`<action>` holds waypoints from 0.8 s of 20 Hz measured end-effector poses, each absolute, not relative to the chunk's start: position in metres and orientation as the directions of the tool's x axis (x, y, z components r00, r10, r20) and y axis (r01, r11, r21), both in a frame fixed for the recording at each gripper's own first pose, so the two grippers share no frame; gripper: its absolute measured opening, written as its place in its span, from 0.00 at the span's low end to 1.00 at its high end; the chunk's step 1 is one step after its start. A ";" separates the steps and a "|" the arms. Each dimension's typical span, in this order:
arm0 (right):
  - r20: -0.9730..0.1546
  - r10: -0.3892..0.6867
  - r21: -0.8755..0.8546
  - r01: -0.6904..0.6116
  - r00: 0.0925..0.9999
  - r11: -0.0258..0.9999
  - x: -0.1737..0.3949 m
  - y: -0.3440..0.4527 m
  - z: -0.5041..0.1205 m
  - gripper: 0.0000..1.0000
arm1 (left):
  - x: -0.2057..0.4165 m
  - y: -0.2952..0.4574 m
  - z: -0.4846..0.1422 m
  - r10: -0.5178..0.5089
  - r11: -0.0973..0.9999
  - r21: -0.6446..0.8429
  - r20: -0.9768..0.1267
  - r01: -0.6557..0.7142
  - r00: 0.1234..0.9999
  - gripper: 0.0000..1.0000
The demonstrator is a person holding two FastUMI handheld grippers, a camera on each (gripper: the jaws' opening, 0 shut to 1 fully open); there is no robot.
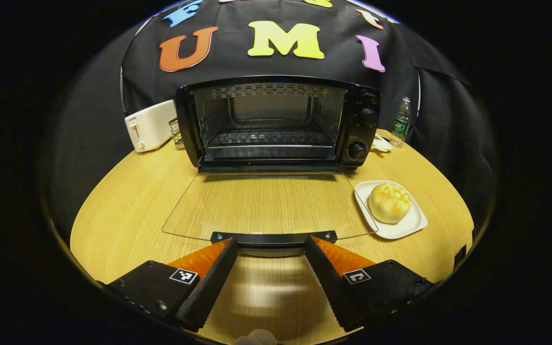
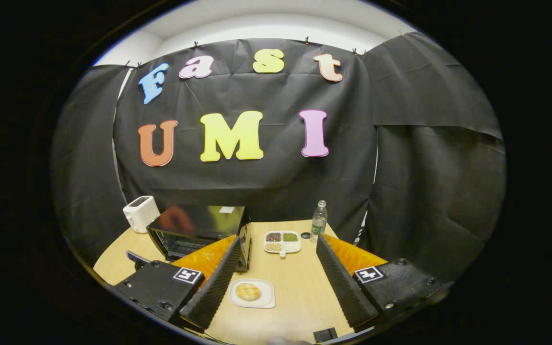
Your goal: Open the electric oven with the left hand, put the food in, and close the electric oven.
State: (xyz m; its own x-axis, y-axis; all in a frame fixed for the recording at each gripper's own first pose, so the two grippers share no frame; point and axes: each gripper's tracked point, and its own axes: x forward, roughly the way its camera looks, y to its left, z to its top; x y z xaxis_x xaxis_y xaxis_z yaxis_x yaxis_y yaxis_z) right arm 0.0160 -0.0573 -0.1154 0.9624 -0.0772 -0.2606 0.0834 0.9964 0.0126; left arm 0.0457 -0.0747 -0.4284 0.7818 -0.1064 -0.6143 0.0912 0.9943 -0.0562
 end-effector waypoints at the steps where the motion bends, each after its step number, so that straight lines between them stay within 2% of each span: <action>1: -0.267 -0.079 0.012 0.085 0.960 0.996 0.017 -0.058 -0.117 0.99 | 0.046 -0.074 -0.430 -0.105 0.994 -0.050 -0.616 0.094 0.781 0.94; 4: -0.283 -0.075 0.023 0.085 0.956 0.996 0.014 -0.057 -0.123 0.99 | 0.040 -0.075 -0.435 -0.105 0.994 -0.066 -0.635 0.082 0.765 0.94; 8: -0.271 -0.070 0.024 0.080 0.960 0.997 0.013 -0.056 -0.119 1.00 | 0.048 -0.073 -0.417 -0.113 0.994 -0.056 -0.586 0.099 0.803 0.93; 9: -0.262 -0.069 0.025 0.079 0.963 0.997 0.015 -0.056 -0.116 0.99 | 0.052 -0.071 -0.406 -0.116 0.993 -0.056 -0.559 0.103 0.821 0.83; 10: -0.252 -0.069 0.030 0.079 0.965 0.996 0.015 -0.057 -0.113 0.99 | 0.054 -0.068 -0.394 -0.115 0.993 -0.050 -0.536 0.105 0.836 0.93; 16: -0.202 -0.051 0.030 0.058 0.978 0.998 0.015 -0.054 -0.105 0.99 | 0.052 -0.047 -0.286 -0.101 0.995 -0.030 -0.363 0.097 0.926 0.93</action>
State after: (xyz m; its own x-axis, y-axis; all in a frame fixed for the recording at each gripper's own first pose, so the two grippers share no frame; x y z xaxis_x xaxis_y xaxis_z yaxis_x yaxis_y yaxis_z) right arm 0.0147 -0.0536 -0.1054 0.9781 -0.0513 -0.2017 0.0584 0.9978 0.0297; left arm 0.0521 -0.0467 -0.2859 0.9262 -0.1008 -0.3632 0.0966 0.9949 -0.0297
